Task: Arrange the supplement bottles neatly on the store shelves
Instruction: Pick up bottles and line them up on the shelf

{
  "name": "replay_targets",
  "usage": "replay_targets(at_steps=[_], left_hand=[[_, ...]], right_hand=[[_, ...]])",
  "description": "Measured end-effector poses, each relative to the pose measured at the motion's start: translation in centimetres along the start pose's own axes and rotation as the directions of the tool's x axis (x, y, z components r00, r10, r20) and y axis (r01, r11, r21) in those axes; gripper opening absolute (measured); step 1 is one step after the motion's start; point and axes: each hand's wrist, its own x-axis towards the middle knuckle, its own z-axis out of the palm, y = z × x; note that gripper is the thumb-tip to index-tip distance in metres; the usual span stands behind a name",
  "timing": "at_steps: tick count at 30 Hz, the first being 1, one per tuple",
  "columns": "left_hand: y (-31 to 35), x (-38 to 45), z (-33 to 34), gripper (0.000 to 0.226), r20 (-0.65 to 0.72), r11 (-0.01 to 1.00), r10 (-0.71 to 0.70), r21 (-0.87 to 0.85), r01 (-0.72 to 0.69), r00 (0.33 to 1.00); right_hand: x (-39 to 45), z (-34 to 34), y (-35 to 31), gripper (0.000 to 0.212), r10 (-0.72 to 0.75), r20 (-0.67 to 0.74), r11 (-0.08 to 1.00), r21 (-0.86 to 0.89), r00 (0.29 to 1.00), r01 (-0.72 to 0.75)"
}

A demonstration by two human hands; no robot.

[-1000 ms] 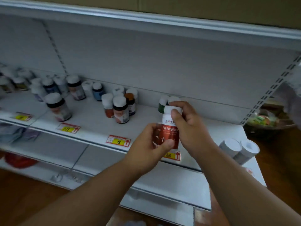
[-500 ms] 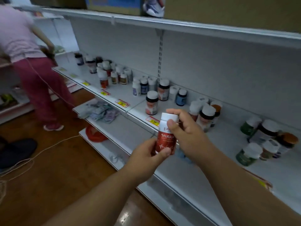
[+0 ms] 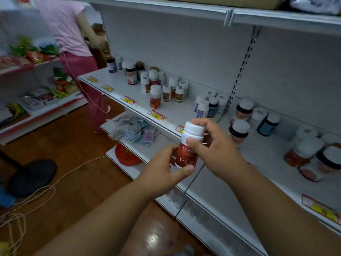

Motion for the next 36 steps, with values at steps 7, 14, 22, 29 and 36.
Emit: replay_targets(at_steps=[7, 14, 22, 29, 36], left_hand=[[-4.2, 9.7, -3.5, 0.068, -0.012, 0.987, 0.018, 0.157, -0.016, 1.0], [-7.3, 18.1, -9.8, 0.076, -0.078, 0.95, 0.071, 0.31, -0.043, 0.994], [-10.1, 30.0, -17.0, 0.048, -0.098, 0.723, 0.511, 0.587, -0.365, 0.854], [-12.8, 35.8, -17.9, 0.064, 0.334, 0.511, 0.6, 0.539, -0.669, 0.727], [-13.9, 36.6, -17.7, 0.064, 0.468, 0.444, 0.571, 0.515, -0.733, 0.675]], right_hand=[[10.6, 2.4, 2.7, 0.036, -0.016, -0.013, 1.0, -0.027, 1.0, 0.016], [20.0, 6.4, 4.2, 0.039, 0.003, -0.037, 0.992, -0.124, 0.999, -0.008], [26.6, 10.5, 7.9, 0.041, 0.139, -0.249, 0.926, -0.311, 0.958, -0.215], [28.9, 13.9, 9.1, 0.046, 0.189, -0.344, 0.861, -0.393, 0.92, -0.323], [28.7, 15.4, 7.4, 0.048, 0.224, -0.416, 0.848, -0.362, 0.881, -0.387]])
